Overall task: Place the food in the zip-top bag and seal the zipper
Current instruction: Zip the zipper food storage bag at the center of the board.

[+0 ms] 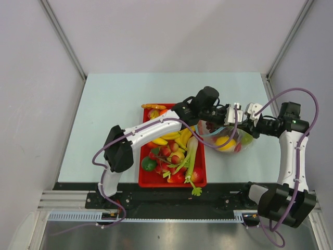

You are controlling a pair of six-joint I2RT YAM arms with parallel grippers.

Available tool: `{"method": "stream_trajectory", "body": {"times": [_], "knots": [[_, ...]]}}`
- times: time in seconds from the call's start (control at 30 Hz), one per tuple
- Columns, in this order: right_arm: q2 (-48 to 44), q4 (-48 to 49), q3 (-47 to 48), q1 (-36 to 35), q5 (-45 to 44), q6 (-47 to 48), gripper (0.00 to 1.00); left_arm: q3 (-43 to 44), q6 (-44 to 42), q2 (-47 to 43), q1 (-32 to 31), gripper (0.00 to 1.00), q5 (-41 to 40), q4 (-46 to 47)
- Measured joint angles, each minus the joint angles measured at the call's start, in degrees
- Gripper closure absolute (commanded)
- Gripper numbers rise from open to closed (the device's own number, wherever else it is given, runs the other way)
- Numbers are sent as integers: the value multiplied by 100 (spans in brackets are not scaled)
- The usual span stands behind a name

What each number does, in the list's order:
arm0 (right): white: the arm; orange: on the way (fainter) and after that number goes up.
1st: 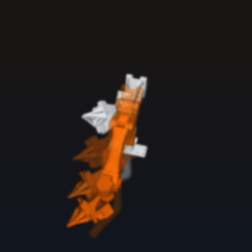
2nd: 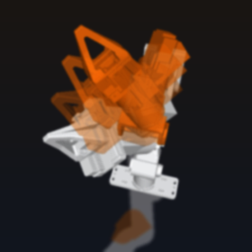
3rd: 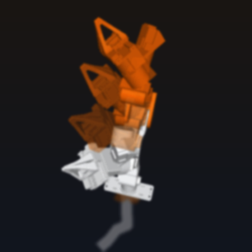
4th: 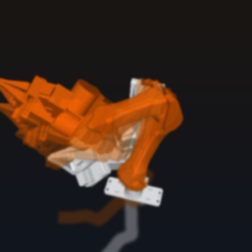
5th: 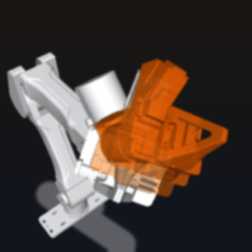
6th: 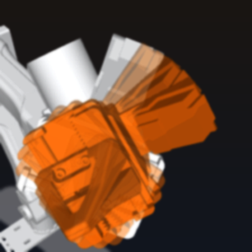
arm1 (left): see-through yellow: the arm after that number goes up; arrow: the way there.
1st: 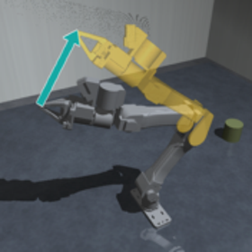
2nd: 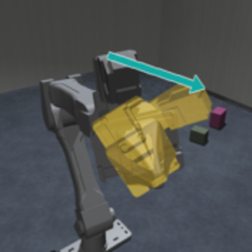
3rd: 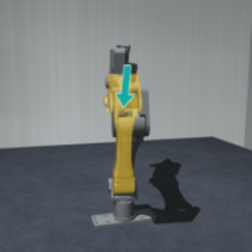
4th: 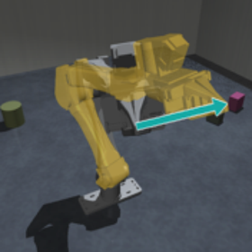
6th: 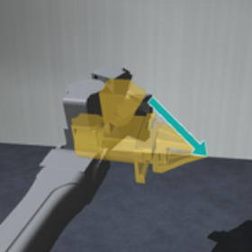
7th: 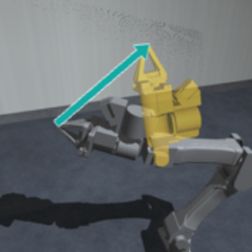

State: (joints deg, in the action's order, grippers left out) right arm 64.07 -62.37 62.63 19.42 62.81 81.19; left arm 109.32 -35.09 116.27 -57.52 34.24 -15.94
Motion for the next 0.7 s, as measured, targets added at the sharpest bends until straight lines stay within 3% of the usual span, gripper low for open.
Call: {"method": "stream_trajectory", "body": {"times": [0.47, 0.7], "knots": [[-13, -57, -11, 909, 605, -295, 100, -273, -240, 4, 221, 99, -101, -15], [-9, -638, -33, 1517, 765, 247, 100, -483, -343, 4, 361, 100, -101, -146]]}}
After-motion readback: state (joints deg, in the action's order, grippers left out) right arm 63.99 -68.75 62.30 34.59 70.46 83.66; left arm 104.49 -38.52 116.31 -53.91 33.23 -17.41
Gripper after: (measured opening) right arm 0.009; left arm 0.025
